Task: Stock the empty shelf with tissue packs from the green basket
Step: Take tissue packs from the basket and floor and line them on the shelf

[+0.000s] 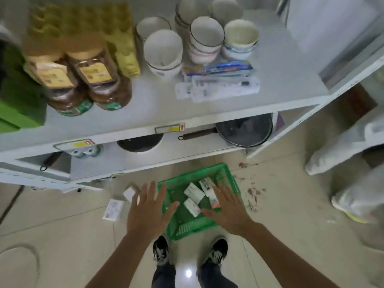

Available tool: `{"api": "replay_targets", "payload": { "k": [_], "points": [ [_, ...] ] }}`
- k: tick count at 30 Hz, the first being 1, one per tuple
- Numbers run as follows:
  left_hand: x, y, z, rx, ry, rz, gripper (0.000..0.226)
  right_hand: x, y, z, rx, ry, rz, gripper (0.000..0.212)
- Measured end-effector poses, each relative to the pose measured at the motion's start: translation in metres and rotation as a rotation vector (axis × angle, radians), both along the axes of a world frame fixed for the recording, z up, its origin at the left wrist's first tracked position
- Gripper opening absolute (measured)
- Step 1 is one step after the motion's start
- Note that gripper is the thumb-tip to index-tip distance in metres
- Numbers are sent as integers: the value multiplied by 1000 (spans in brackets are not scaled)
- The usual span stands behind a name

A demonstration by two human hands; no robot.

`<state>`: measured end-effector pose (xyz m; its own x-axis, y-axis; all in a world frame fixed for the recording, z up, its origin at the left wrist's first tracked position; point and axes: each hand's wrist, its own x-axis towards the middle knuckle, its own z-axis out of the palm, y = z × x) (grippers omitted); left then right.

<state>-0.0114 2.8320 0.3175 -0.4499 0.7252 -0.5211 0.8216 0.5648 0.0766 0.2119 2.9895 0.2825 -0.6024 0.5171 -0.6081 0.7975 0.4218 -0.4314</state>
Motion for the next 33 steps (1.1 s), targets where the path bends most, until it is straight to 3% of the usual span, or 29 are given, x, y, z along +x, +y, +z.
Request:
{"api": "replay_targets", "payload": {
  "k": [5, 11, 17, 24, 29, 33],
  "points": [
    [32, -1, -111, -79, -89, -11, 108, 34, -4, -109, -117, -131, -67, 101],
    [57, -3, -264, -156, -169, 42, 85, 60, -8, -250, -300, -112, -245, 100],
    [71, 6, -397, -198, -275, 141, 85, 50, 21, -380, -251, -107, -282, 83],
    [85, 33, -498, -294, -309, 172, 83, 35, 49, -497, -194, -199, -391, 75],
    [106, 68, -557, -173, -496, 579, 92, 35, 72, -548, -131, -211, -505, 74],
    [129, 90, -586, -42, -599, 997, 124, 37, 81, -573, -93, -152, -552, 83]
  ]
}}
